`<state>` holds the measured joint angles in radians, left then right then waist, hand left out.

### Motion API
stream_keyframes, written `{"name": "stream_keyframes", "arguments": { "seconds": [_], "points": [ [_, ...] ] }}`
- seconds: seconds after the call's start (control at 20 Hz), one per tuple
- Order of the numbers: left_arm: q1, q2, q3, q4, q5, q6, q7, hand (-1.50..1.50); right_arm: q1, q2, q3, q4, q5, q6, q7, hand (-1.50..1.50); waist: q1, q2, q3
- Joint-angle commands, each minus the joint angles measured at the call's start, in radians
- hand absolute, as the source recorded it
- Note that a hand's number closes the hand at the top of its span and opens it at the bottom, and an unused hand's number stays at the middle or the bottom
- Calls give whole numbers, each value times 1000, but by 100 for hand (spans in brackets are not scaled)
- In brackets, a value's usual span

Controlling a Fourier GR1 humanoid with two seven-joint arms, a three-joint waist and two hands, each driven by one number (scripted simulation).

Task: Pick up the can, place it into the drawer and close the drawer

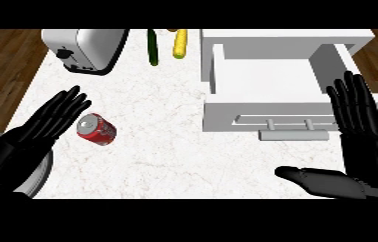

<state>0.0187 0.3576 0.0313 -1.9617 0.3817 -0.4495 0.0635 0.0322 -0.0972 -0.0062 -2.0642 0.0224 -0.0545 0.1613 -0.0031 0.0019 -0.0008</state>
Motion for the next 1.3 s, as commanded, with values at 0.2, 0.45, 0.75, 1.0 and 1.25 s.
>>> {"name": "stream_keyframes", "arguments": {
  "seconds": [0.2,0.45,0.75,1.0,1.25],
  "points": [
    [53,137,134,37,220,-174,96,-150,211,-9,-52,-112,-77,62,-1,-150,0,-4,1],
    [56,146,175,-15,326,-159,216,-150,155,-6,-55,-83,-46,54,46,-150,5,-4,1],
    [-61,156,247,228,301,-223,186,-150,207,24,-65,-29,-44,82,-74,-150,-2,-2,1],
    [-107,99,219,223,218,-181,218,-150,203,-23,-146,-69,-120,143,-31,-150,-2,-3,1],
    [-96,47,217,330,90,-285,89,-150,201,18,-128,42,-45,136,-139,-150,0,-2,1]
  ]
}}
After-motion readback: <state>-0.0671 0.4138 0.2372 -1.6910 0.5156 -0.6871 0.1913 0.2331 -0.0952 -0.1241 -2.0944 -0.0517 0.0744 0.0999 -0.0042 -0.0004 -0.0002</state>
